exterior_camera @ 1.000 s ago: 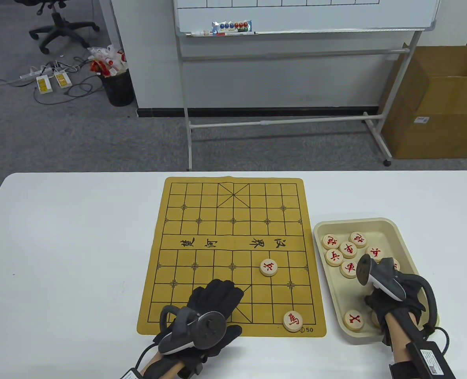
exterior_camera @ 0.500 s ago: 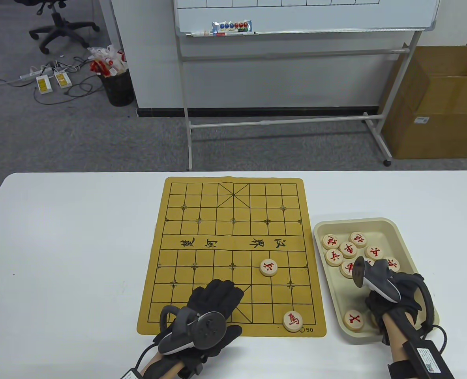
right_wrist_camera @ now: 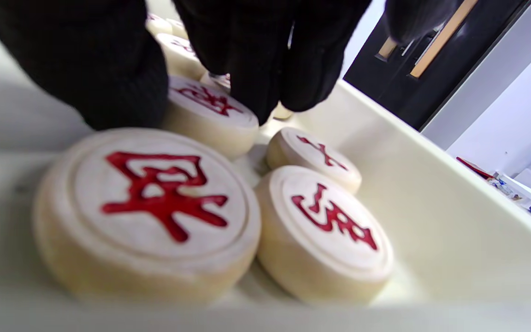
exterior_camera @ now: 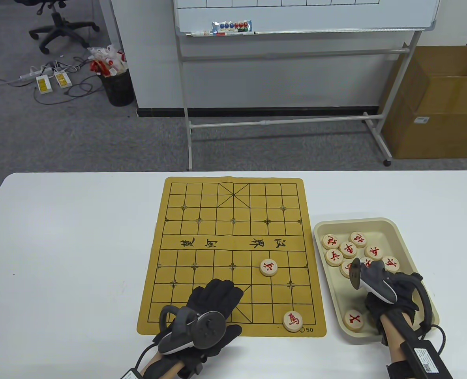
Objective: Set up Chinese chess pieces
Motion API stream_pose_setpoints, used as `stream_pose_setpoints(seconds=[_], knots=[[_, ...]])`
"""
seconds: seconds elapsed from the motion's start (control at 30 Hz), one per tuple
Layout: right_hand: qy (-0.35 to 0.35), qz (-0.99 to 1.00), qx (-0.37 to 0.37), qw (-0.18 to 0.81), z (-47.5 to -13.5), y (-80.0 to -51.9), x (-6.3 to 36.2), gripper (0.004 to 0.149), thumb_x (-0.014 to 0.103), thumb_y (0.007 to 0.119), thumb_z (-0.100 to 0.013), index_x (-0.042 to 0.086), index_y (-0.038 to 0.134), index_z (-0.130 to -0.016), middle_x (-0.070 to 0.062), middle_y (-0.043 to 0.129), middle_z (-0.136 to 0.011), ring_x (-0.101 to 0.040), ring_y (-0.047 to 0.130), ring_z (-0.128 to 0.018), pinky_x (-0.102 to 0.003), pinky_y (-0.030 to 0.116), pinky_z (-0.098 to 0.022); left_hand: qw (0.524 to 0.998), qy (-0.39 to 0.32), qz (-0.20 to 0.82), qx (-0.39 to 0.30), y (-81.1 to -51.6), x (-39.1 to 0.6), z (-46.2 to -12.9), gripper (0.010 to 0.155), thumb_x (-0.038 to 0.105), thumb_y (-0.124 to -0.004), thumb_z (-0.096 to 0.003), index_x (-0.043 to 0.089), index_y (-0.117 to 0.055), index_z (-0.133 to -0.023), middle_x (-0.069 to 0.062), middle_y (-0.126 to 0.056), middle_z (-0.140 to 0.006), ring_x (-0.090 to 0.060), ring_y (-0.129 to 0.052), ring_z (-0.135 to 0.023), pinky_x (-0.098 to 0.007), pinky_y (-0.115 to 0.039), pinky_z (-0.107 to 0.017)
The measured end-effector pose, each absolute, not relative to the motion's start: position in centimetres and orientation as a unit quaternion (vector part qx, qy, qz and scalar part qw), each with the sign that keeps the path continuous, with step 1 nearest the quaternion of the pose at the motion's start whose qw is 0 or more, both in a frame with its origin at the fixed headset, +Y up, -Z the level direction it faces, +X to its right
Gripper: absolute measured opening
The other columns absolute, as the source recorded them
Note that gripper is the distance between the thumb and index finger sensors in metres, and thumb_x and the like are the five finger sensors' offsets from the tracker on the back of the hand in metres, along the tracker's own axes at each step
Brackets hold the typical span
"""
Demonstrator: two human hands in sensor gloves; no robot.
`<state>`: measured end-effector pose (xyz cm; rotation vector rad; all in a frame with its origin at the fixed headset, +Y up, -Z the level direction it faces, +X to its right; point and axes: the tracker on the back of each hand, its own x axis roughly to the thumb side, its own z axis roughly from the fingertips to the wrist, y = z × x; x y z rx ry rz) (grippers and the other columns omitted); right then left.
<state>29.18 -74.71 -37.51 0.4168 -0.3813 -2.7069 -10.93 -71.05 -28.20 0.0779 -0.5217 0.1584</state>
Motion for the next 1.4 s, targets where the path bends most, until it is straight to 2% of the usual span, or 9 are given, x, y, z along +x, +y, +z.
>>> stream_pose_setpoints(seconds=[0.17,0.33,0.5,0.6,0.77,0.97,1.13,1.4], knots=[[-0.107,-0.972,0.150,0.147,-37.1,-73.1,29.5,0.085,0.048,0.090,-0.040,0.019,0.055,-0.112,-0.007,0.081,-0.102,-0.034,0.081,-0.095,-0.072,0.044,-0.076,0.962,-0.258,0.078,0.037,-71.1,-10.9,-28.2,0.082,0.061,-0.064,-0.0380,0.028,-0.041,-0.110,-0.005,-0.045,-0.119,-0.033,-0.048,-0.113,-0.063,-0.051,-0.078],[-0.036,-0.986,0.118,0.110,-35.7,-70.0,28.2,0.079,0.047,0.090,-0.041,0.022,0.060,-0.109,-0.007,0.079,-0.103,-0.032,0.088,-0.091,-0.071,0.047,-0.076,0.962,-0.258,0.077,0.036,-71.1,-10.9,-28.3,0.082,0.061,-0.064,-0.0380,0.028,-0.041,-0.110,-0.005,-0.045,-0.119,-0.033,-0.048,-0.113,-0.063,-0.051,-0.078],[0.039,-0.996,0.040,0.063,-33.9,-67.3,25.3,0.072,0.046,0.089,-0.041,0.021,0.066,-0.105,-0.016,0.075,-0.102,-0.031,0.096,-0.083,-0.066,0.060,-0.073,0.963,-0.256,0.079,0.039,-71.0,-10.9,-28.3,0.082,0.061,-0.064,-0.0380,0.028,-0.041,-0.110,-0.005,-0.045,-0.119,-0.033,-0.048,-0.113,-0.063,-0.050,-0.078],[0.057,-0.998,-0.030,0.026,-33.0,-66.8,22.9,0.071,0.045,0.088,-0.041,0.020,0.066,-0.104,-0.018,0.074,-0.102,-0.032,0.094,-0.082,-0.066,0.060,-0.073,0.963,-0.255,0.079,0.039,-71.0,-10.9,-28.3,0.083,0.061,-0.064,-0.0380,0.028,-0.041,-0.110,-0.005,-0.044,-0.119,-0.033,-0.048,-0.113,-0.063,-0.051,-0.078],[0.033,-0.982,-0.182,-0.046,-31.6,-67.8,17.5,0.070,0.042,0.088,-0.042,0.021,0.065,-0.105,-0.017,0.068,-0.104,-0.033,0.088,-0.086,-0.064,0.059,-0.074,0.963,-0.253,0.080,0.040,-71.0,-11.0,-28.4,0.083,0.061,-0.064,-0.0380,0.028,-0.040,-0.110,-0.005,-0.044,-0.120,-0.033,-0.048,-0.113,-0.063,-0.050,-0.078],[-0.020,-0.958,-0.286,-0.014,-30.4,-71.2,10.9,0.070,0.041,0.088,-0.041,0.021,0.065,-0.105,-0.016,0.068,-0.105,-0.032,0.087,-0.088,-0.062,0.060,-0.075,0.965,-0.248,0.079,0.042,-71.0,-11.2,-28.5,0.083,0.061,-0.064,-0.0380,0.028,-0.040,-0.110,-0.006,-0.044,-0.119,-0.033,-0.048,-0.113,-0.063,-0.050,-0.078],[-0.035,-0.947,-0.317,0.043,-30.0,-73.4,8.6,0.070,0.040,0.089,-0.041,0.023,0.065,-0.104,-0.014,0.068,-0.106,-0.031,0.087,-0.089,-0.062,0.059,-0.075,0.965,-0.246,0.079,0.041,-71.0,-11.3,-28.5,0.083,0.061,-0.064,-0.0381,0.028,-0.040,-0.110,-0.006,-0.044,-0.120,-0.034,-0.048,-0.113,-0.063,-0.050,-0.078],[-0.053,-0.944,-0.314,0.084,-30.3,-75.2,8.4,0.070,0.040,0.089,-0.042,0.024,0.064,-0.105,-0.012,0.067,-0.107,-0.030,0.087,-0.091,-0.063,0.056,-0.076,0.965,-0.247,0.075,0.038,-71.0,-11.2,-28.5,0.082,0.061,-0.064,-0.0382,0.028,-0.040,-0.110,-0.006,-0.044,-0.119,-0.034,-0.048,-0.113,-0.063,-0.050,-0.078]])
